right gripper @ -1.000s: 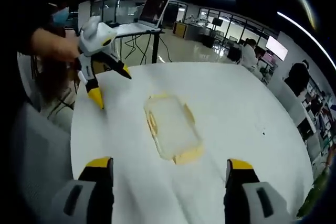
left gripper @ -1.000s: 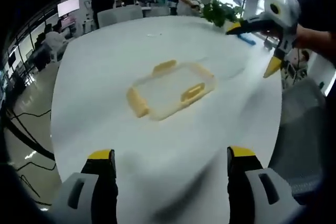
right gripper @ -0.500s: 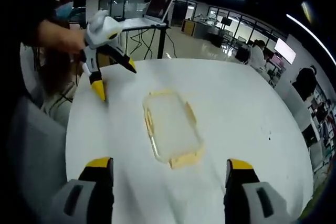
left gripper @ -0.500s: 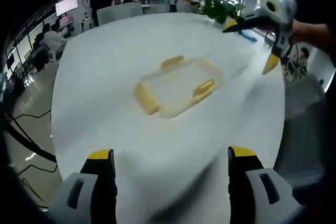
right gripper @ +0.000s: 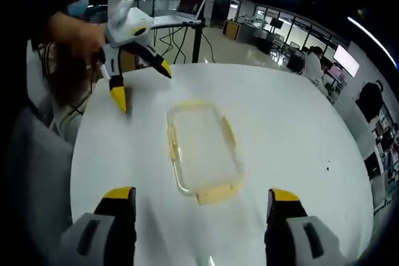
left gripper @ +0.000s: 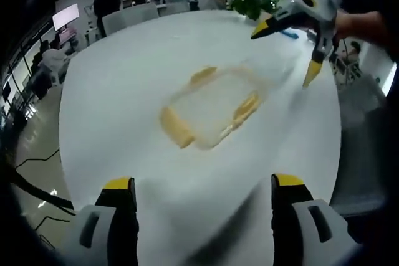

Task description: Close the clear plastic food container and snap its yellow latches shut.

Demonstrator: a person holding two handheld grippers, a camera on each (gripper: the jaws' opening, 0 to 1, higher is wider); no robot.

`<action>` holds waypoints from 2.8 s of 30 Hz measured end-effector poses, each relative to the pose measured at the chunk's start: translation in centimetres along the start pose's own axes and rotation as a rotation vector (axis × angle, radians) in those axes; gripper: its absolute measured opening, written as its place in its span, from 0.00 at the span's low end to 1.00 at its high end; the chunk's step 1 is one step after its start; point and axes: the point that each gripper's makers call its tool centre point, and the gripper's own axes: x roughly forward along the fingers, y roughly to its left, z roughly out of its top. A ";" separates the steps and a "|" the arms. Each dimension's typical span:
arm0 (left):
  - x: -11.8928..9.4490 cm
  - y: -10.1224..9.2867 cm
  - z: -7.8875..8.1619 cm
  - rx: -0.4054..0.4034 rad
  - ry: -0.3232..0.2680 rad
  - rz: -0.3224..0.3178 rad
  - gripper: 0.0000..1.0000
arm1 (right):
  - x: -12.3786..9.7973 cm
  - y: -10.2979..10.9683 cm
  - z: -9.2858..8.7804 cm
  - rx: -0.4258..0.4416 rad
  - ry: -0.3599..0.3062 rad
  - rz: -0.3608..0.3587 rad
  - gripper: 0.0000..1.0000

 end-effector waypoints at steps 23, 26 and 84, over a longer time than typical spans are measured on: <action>1.9 2.1 1.8 0.436 0.096 -0.207 0.76 | 2.5 -2.0 -0.9 -0.145 0.067 0.111 0.69; 2.2 2.2 2.2 0.474 0.110 -0.240 0.74 | 3.0 -2.0 -1.2 -0.166 0.091 0.131 0.69; 3.9 2.0 4.0 0.664 0.236 -0.348 0.35 | 4.9 -2.0 -1.6 -0.253 0.323 0.273 0.36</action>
